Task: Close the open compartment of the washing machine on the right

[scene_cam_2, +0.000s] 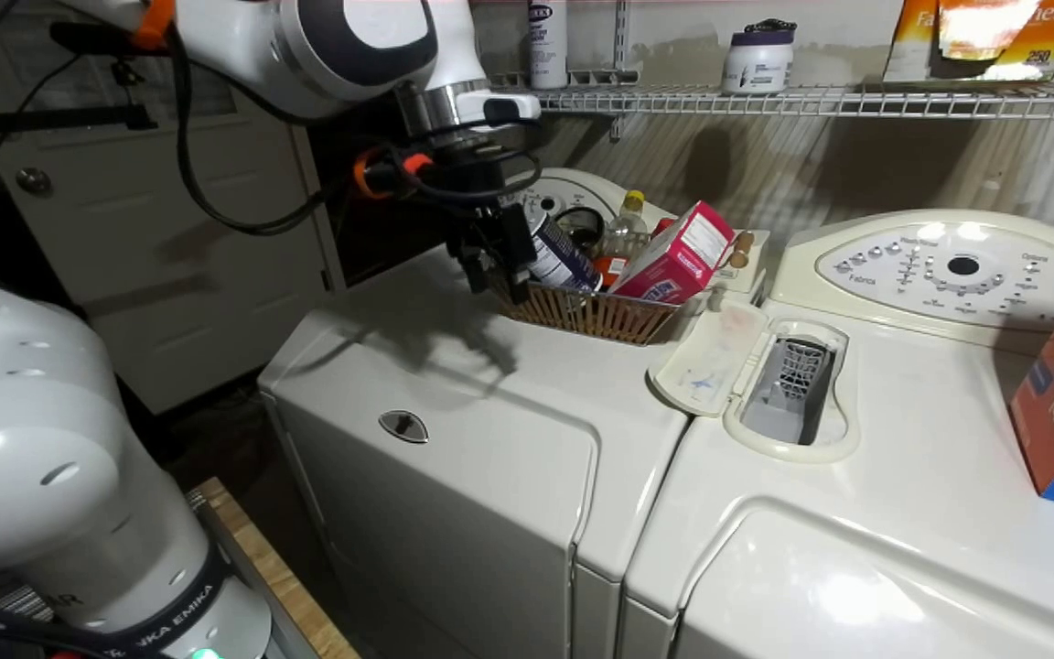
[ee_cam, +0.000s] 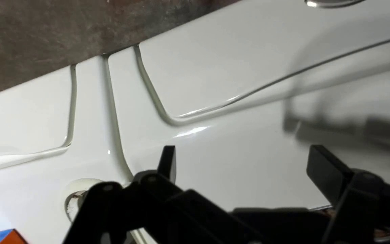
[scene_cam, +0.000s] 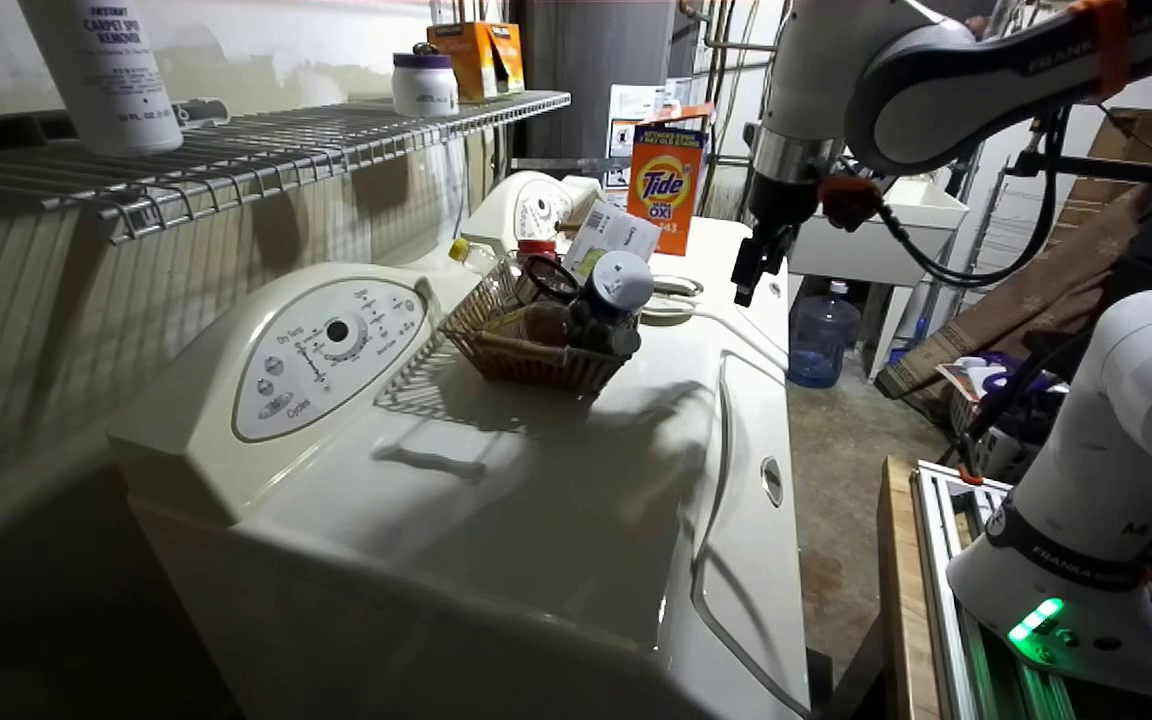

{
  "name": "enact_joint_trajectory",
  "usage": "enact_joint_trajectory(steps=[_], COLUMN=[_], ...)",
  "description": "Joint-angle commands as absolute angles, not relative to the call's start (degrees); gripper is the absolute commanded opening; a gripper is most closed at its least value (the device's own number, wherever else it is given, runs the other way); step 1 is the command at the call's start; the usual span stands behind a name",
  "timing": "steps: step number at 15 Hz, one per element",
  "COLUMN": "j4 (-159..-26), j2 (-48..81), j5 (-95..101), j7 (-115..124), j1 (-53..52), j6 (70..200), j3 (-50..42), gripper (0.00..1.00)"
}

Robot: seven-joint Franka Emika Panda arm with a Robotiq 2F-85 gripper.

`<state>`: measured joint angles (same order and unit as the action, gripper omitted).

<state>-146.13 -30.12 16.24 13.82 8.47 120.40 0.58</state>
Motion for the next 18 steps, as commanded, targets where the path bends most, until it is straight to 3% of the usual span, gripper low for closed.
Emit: enact_joint_trajectory(steps=[1,8,9,14,18], j4=[-147.2,-143.5,-146.0,-144.5,-143.9], j2=[-25.2,-15.5,-19.2,-16.2,-11.0], j5=[25.9,51.4,46.2,50.3,65.6], j7=[24.2,50.7,43.9,49.3,52.6], j1=[14.1,22.0,16.4,16.4,15.4], j6=[129.1,129.7,129.9,129.5,137.1], j3=[3.3,11.4,5.0,6.2,4.5], gripper=[1.00,1.00,1.00,1.00,1.00])
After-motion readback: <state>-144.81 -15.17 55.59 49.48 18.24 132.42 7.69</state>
